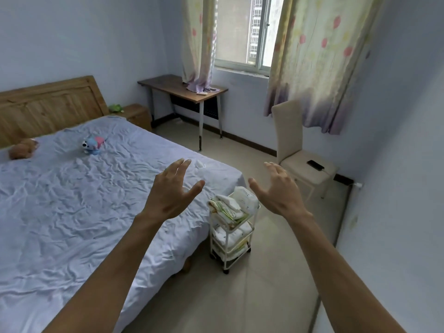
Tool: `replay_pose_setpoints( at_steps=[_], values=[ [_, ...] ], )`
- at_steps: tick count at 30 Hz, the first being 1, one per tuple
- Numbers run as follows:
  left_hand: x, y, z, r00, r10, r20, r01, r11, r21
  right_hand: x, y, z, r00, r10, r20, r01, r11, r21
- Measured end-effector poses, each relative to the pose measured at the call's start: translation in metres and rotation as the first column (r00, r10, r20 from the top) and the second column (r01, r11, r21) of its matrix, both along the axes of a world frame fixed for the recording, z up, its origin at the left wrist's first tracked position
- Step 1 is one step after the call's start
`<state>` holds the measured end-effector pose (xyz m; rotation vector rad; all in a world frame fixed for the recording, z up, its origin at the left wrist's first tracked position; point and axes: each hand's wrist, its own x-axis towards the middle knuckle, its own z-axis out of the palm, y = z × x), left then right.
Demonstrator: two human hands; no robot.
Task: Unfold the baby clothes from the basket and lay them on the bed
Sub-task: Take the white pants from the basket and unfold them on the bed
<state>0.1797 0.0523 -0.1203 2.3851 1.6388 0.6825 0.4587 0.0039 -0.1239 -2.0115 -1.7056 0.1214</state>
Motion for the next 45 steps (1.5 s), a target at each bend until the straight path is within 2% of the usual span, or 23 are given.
replay_pose_setpoints(
  at_steps=[6, 13, 22, 30, 34, 37, 41, 45],
  values=[
    [0.03, 0.041, -0.048, 1.0, -0.017, 0.004, 0.017, 0.992, -0.124, 0.029, 0.039, -0.047, 0.998, -0.025, -0.059, 0.018, 0.993, -0.116],
    [0.066, 0.137, -0.101, 0.997, -0.061, 0.042, 0.069, 0.974, -0.216, 0.058, 0.113, -0.093, 0.993, -0.054, -0.107, 0.028, 0.972, -0.234],
    [0.119, 0.248, -0.156, 0.99, -0.11, 0.084, 0.135, 0.904, -0.406, 0.096, 0.215, -0.139, 0.985, -0.117, -0.126, 0.063, 0.928, -0.367],
    [0.161, 0.316, -0.207, 0.997, -0.078, -0.008, 0.064, 0.861, -0.504, 0.143, 0.296, -0.206, 0.983, -0.082, -0.165, -0.009, 0.873, -0.488],
    [0.177, 0.344, -0.245, 0.996, -0.034, -0.078, -0.014, 0.842, -0.54, 0.153, 0.34, -0.254, 0.973, -0.006, -0.231, -0.119, 0.843, -0.524],
    [0.184, 0.366, -0.283, 0.992, -0.016, -0.128, -0.062, 0.811, -0.582, 0.145, 0.355, -0.297, 0.957, 0.041, -0.286, -0.208, 0.786, -0.582],
    [0.185, 0.398, -0.337, 0.979, -0.006, -0.202, -0.13, 0.747, -0.652, 0.122, 0.357, -0.353, 0.924, 0.0, -0.383, -0.271, 0.708, -0.652],
    [0.183, 0.43, -0.395, 0.959, -0.063, -0.277, -0.168, 0.662, -0.731, 0.097, 0.355, -0.408, 0.898, -0.079, -0.434, -0.283, 0.652, -0.704]
  ],
)
